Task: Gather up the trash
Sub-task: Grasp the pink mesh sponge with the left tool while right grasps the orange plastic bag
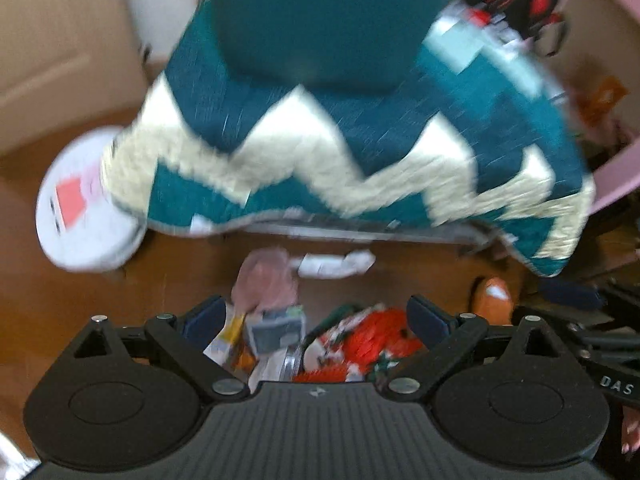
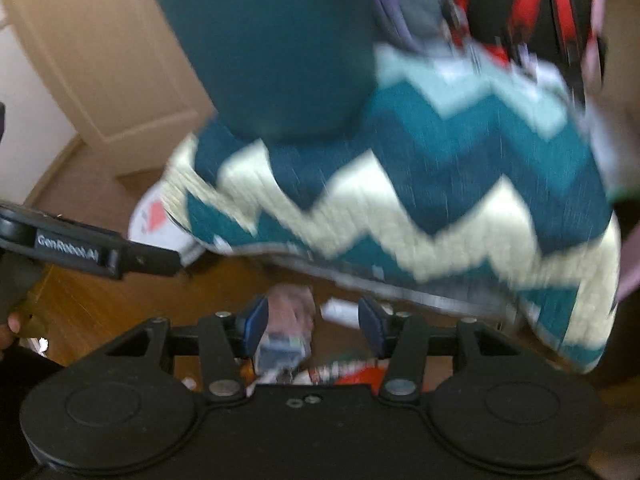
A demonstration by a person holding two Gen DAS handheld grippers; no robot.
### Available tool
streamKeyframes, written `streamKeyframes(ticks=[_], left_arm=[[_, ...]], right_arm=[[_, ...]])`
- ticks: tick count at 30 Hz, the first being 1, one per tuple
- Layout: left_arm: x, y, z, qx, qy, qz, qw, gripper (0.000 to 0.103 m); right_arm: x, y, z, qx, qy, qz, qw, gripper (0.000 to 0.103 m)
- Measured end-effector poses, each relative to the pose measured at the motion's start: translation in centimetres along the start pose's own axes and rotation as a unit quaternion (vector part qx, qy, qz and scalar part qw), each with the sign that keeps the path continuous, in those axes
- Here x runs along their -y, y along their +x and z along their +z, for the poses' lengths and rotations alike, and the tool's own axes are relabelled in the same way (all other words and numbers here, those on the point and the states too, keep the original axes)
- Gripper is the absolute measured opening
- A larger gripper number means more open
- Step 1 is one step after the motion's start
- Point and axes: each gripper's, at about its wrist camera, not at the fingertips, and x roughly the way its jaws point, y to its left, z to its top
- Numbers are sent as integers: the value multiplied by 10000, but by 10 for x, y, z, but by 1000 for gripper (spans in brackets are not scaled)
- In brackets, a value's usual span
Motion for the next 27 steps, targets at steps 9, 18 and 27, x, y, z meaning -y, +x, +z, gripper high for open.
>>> streamKeyframes(ticks=[9, 18, 27], left_arm=[[-24, 114, 4, -831, -499, 429, 9944, 98], [-41, 203, 7, -1360, -543, 605, 9874, 98], [-55, 278, 10, -1409, -405, 851, 9855, 98]], right_arm=[[57, 108, -36, -1044, 1464, -92, 9837, 50], [94, 214, -83, -2231, 2667, 40, 9376, 50], [83, 280, -113, -2767, 2148, 44, 9367, 50]])
